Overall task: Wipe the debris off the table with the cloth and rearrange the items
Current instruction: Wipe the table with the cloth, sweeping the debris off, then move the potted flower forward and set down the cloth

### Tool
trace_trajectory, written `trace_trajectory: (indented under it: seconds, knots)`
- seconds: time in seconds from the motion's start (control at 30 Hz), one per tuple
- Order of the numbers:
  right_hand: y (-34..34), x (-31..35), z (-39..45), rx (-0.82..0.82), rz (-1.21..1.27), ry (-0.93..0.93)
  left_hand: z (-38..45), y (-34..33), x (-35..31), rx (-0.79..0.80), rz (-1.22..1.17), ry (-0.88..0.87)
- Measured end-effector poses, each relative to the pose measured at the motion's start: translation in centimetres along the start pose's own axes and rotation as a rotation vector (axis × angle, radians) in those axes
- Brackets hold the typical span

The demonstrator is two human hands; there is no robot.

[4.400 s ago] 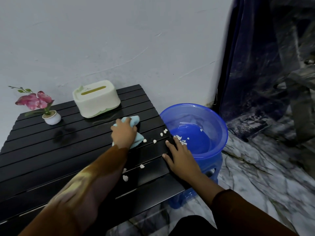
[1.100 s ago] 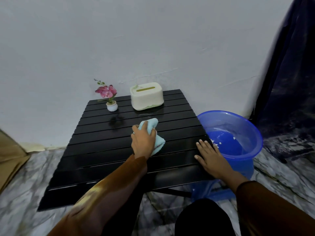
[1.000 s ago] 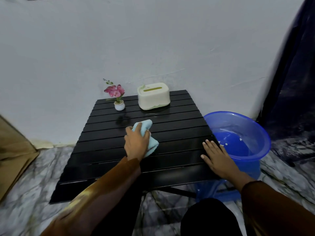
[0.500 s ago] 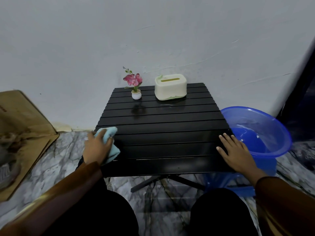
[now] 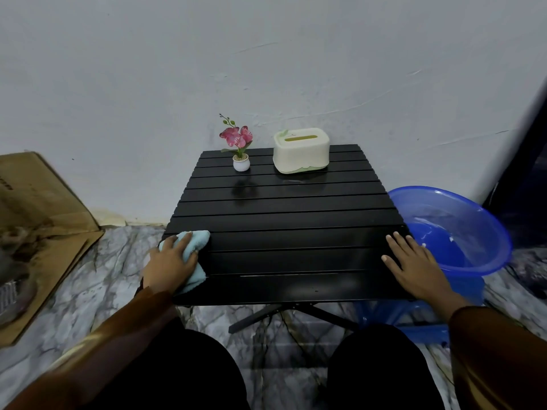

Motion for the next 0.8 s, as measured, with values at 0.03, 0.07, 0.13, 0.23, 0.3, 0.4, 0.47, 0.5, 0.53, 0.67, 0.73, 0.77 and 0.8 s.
trace_trajectory:
  seconds: [0.03,0.07,0.13,0.23,0.3,0.4,0.47,0.5,0.53,0.67,0.73,0.77,0.8]
  knots:
    - [0.0,0.0,0.0,-0.002,0.0,0.0,0.1,-0.1,0.0,0.011,0.028,-0.008]
    - [0.0,0.0,0.0,-0.003,-0.001,0.0,0.2,-0.1,0.0,0.02,0.045,-0.007]
    - [-0.1,0.0,-0.1,0.0,-0.008,-0.004,0.1,-0.1,-0.1,0.032,0.062,-0.003]
    - [0.0,0.0,0.0,0.014,0.0,-0.008,-0.2,0.1,-0.2,0.046,0.064,-0.003]
    - [0.2,0.3,0.1,0.016,0.019,-0.017,-0.3,0.4,-0.3,0.032,0.096,0.02]
    - [0.9,1.4,0.3,-0.031,0.08,-0.054,0.1,0.9,-0.7,0.007,0.222,-0.001]
    - [1.7,3.4,1.0,-0.108,0.103,-0.035,1.0,1.6,-1.2,-0.027,0.197,-0.024]
    - [2.1,4.8,1.6,-0.144,0.108,-0.007,1.7,2.1,-1.5,-0.042,0.16,-0.025]
    - [2.4,6.3,2.3,-0.167,0.124,0.026,2.4,2.5,-1.8,-0.058,0.122,-0.022]
    - [3.2,13.3,5.9,-0.179,0.275,0.145,5.5,3.9,-2.8,-0.151,0.005,-0.025]
    - [3.4,16.8,8.2,-0.177,0.354,0.2,7.5,4.3,-2.7,-0.172,-0.043,-0.009]
    - [3.5,18.5,9.4,-0.176,0.389,0.222,8.6,4.5,-2.5,-0.172,-0.067,0.005]
    - [3.6,20.2,10.6,-0.172,0.423,0.239,9.7,4.6,-2.3,-0.17,-0.09,0.024]
Point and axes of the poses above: each hand's wrist, its own z-axis towards the middle knuckle, its own y-axis out of the back of the hand, x = y × z, the point moved 4 cm from there along z, towards the middle knuckle, and after that the axes turned 3 degrees about y, right-handed, at the moved point
